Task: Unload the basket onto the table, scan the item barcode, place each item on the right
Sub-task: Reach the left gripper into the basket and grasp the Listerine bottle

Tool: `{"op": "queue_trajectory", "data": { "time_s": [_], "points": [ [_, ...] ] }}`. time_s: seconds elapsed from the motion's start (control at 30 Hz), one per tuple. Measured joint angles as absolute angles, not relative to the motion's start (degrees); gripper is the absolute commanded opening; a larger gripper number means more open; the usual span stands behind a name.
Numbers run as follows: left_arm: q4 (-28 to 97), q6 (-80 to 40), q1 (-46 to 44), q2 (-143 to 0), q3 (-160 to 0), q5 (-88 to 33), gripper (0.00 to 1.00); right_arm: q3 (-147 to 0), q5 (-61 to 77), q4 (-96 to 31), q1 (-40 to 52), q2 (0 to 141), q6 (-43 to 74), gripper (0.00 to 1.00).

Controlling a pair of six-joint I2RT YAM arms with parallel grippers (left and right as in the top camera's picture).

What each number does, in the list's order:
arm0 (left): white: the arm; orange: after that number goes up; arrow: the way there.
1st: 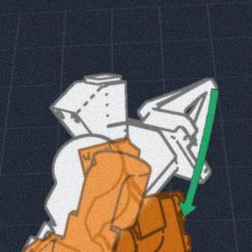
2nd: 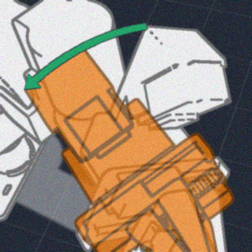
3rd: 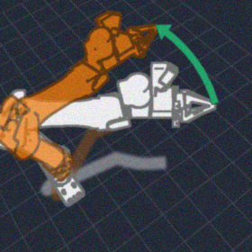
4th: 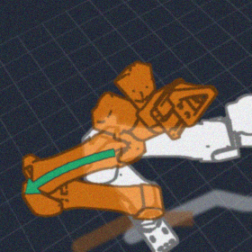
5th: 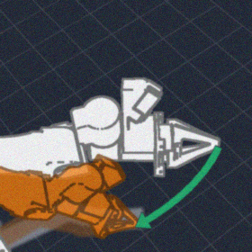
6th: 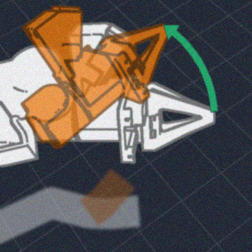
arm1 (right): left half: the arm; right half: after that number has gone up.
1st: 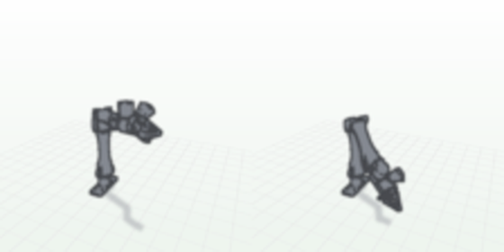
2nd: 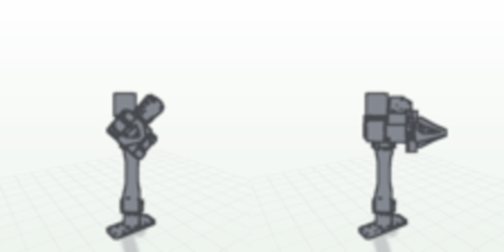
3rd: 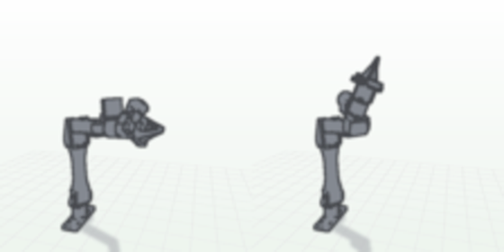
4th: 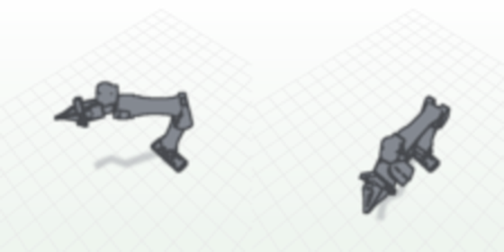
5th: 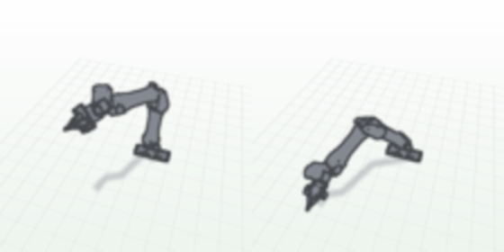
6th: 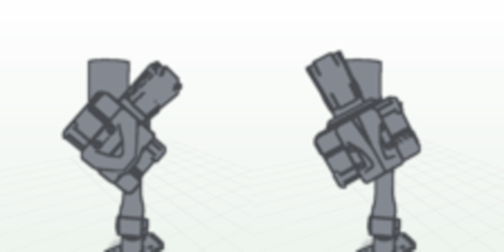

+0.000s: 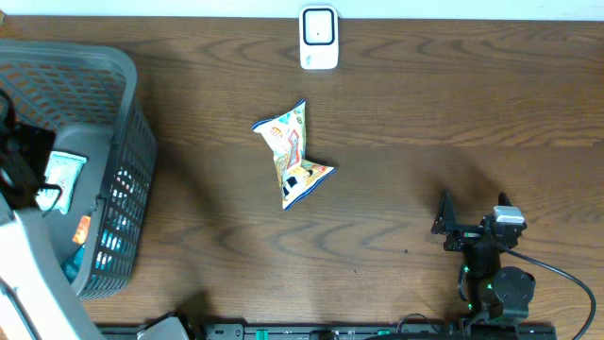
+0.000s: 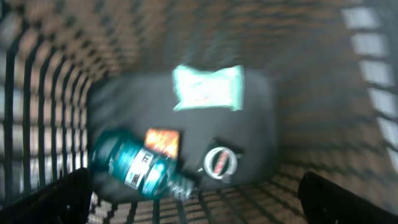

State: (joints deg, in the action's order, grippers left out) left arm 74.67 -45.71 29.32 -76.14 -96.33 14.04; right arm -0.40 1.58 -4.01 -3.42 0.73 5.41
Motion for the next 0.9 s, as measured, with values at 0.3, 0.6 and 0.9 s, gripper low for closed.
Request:
{"op": "queue_trajectory", "data": {
  "time_s": [0.3,0.6,0.9],
  "points": [
    [80.3,-63.2,35.8,-88.9,-89.8,6.0,0.98,-0.4,1.6,-4.0,-3.4,0.7,5.4,0.99],
    [71.9,-69.7,36.0,-89.1,-74.9,4.6,0.98,-0.4,1.6,-4.0,-3.4,0.7,5.4,0.99],
    [58.8,-71.0,38.7,-89.1,-61.5,3.0,0.83,-0.4,1.6,-4.0,-3.4,0.7,5.4,0.99]
  ]
}}
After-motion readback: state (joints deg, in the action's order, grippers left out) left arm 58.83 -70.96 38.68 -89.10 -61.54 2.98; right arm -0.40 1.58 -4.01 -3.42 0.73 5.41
